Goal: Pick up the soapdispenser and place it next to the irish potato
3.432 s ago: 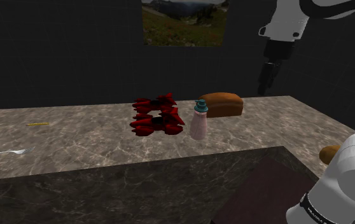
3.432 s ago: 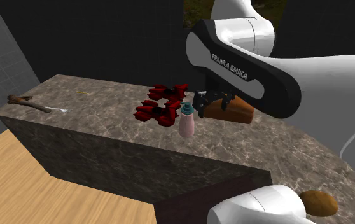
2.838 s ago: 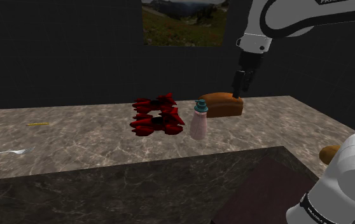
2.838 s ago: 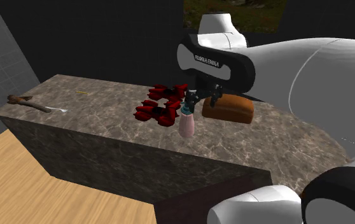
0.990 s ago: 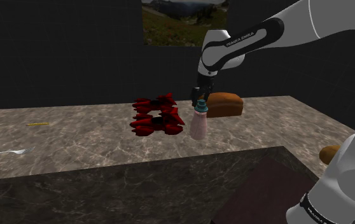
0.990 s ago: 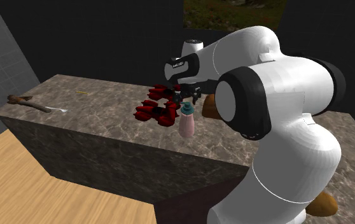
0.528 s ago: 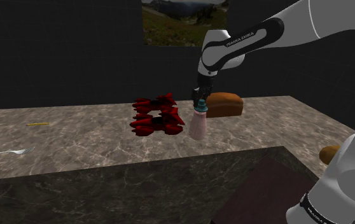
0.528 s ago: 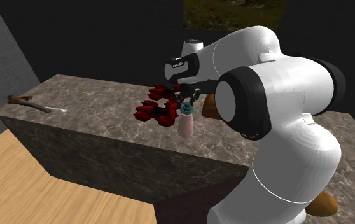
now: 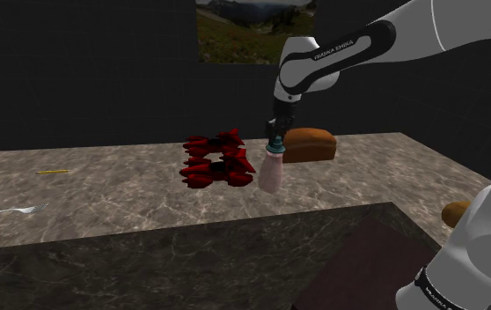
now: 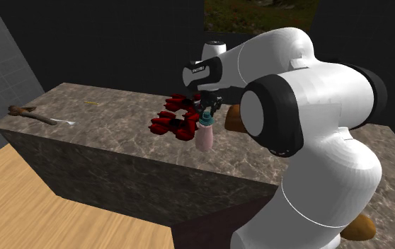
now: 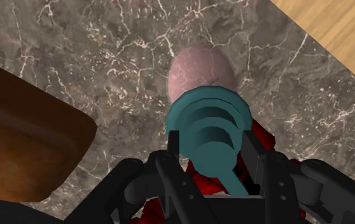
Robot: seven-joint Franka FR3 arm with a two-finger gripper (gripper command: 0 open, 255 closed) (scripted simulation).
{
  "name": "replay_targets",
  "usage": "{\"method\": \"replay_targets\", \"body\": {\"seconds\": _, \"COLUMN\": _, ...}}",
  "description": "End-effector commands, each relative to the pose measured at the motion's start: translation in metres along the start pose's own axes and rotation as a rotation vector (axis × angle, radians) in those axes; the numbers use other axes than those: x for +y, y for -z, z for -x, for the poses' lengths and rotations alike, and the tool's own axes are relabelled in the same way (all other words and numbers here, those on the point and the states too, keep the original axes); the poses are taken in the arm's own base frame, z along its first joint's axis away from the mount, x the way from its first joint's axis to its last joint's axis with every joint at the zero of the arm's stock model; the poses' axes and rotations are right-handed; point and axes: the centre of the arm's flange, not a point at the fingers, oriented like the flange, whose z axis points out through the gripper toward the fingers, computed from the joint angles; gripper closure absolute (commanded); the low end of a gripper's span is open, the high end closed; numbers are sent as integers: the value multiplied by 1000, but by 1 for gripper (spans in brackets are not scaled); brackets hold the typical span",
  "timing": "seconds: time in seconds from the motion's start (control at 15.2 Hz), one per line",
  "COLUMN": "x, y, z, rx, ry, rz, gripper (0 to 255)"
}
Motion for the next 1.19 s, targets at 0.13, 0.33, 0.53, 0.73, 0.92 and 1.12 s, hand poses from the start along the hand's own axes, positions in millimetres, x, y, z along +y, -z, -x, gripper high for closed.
{"method": "replay_targets", "body": {"seconds": 0.13, "x": 1, "y": 21, "z": -2, "rx": 0, "ry": 0, "rz": 0, "gripper": 255}}
{"method": "replay_targets", "body": {"seconds": 0.33, "x": 0, "y": 36, "z": -3, "rx": 0, "ry": 0, "rz": 0, "gripper": 255}}
{"method": "replay_targets", "body": {"seconds": 0.53, "x": 0, "y": 52, "z": -5, "rx": 0, "ry": 0, "rz": 0, "gripper": 255}}
{"method": "replay_targets", "body": {"seconds": 0.73, "x": 0, "y": 68, "z": -6, "rx": 0, "ry": 0, "rz": 0, "gripper": 255}}
{"method": "replay_targets", "body": {"seconds": 0.92, "x": -1, "y": 84, "z": -8, "rx": 0, "ry": 0, "rz": 0, "gripper": 255}}
{"method": "replay_targets", "body": {"seconds": 1.12, "x": -1, "y": 99, "z": -9, "rx": 0, "ry": 0, "rz": 0, "gripper": 255}}
